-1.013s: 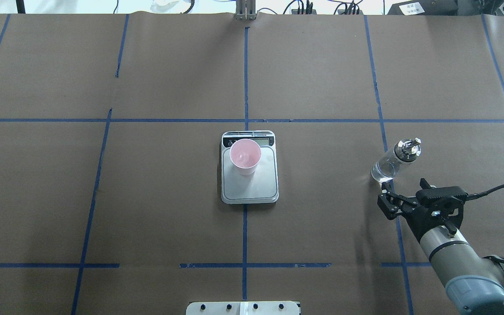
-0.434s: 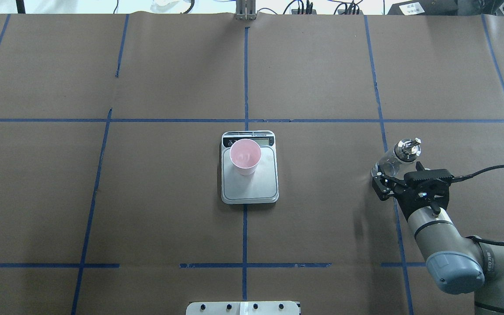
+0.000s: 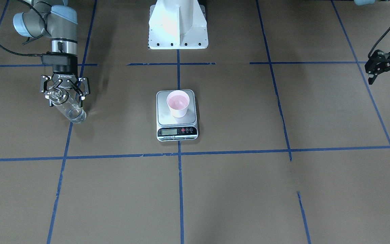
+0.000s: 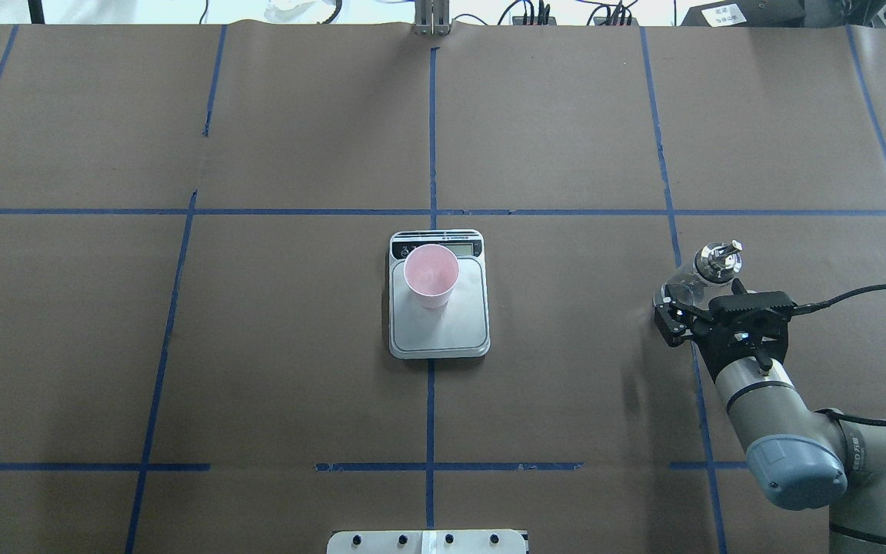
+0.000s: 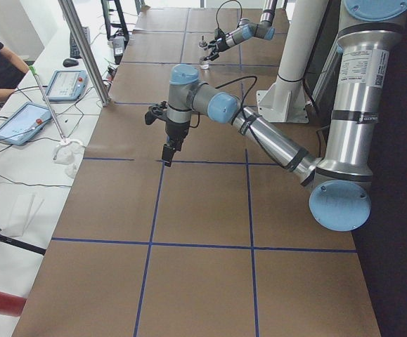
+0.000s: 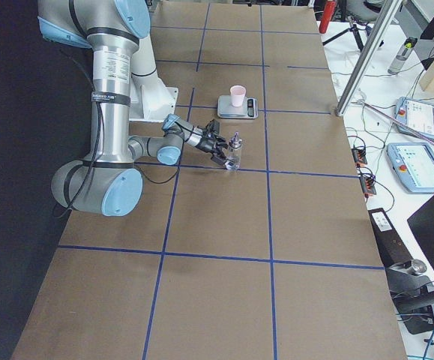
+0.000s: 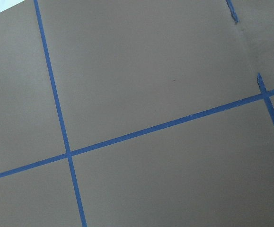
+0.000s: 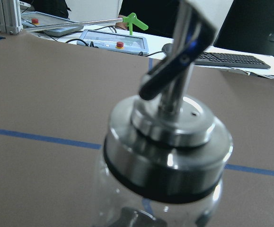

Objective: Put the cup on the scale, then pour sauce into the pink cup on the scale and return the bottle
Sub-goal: 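Withdraw the left arm while the right gripper grasps the glass bottle, then lift the glass bottle with the right gripper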

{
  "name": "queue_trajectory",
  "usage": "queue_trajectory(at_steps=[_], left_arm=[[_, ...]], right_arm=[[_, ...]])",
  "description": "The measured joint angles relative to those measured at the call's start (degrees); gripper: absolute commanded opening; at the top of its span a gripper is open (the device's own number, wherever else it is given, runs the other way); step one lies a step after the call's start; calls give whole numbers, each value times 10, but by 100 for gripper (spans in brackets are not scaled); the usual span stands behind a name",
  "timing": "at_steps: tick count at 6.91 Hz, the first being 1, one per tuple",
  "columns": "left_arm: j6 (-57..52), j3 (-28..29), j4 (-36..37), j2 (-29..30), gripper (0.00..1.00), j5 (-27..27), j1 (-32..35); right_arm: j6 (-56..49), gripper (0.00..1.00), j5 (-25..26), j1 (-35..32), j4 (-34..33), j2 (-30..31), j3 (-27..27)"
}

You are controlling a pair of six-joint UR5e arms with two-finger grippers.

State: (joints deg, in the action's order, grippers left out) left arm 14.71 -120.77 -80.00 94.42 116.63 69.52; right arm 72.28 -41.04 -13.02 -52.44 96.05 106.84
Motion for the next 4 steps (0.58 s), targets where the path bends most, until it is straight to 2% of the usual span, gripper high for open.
queue_trajectory(at_steps=[4], left_arm=[[4, 0, 0, 2, 100, 0, 0]], right_arm=[[0, 100, -6, -8, 0, -32, -21]])
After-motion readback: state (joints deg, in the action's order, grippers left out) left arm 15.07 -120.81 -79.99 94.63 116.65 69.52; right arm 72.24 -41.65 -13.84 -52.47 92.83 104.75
